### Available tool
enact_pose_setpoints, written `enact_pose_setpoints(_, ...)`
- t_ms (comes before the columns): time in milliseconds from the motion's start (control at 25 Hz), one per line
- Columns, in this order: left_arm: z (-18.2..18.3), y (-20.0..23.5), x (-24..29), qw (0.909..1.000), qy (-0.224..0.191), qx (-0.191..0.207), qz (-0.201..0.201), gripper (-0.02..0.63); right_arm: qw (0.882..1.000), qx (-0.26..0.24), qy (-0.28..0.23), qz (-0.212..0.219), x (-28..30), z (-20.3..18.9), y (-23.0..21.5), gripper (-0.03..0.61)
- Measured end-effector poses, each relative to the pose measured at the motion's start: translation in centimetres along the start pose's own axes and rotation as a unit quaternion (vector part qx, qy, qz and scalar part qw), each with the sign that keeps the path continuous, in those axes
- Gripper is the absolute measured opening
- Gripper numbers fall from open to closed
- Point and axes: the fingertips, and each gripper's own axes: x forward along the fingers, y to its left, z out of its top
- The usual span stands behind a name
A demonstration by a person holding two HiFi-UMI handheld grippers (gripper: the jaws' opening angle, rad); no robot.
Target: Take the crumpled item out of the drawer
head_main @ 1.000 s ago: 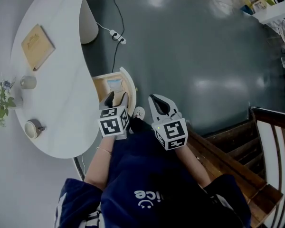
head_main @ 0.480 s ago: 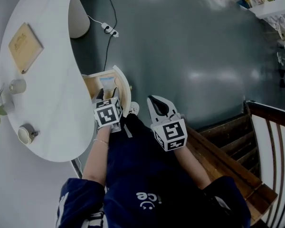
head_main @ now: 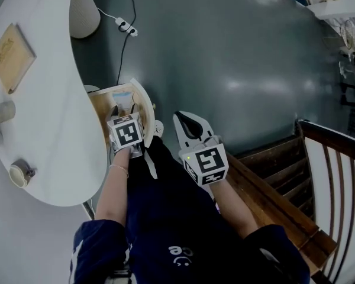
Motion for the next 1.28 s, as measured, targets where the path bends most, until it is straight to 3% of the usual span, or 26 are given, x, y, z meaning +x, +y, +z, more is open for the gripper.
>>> enact_pose_setpoints(800,-3.9,2.9,8.3,0.9973,0.069,-0.009,0.025,0.293,0.998,0.039,0.049,-0.023,1.4,-5.9,-2.5,0.008)
enact_pose_setpoints(1120,-4.0,3.7,9.9,0.9969,0.066,-0.033,0.027,0.293,0.996,0.043,0.065,-0.031,1.4,-7.6,-3.0,0.008)
enact_pose_setpoints(1280,-3.4,4.2,10.5,0.9976,0.057,-0.021,0.033,0.293,0.996,0.041,0.068,-0.029,1.7,-7.9,-2.8,0.008)
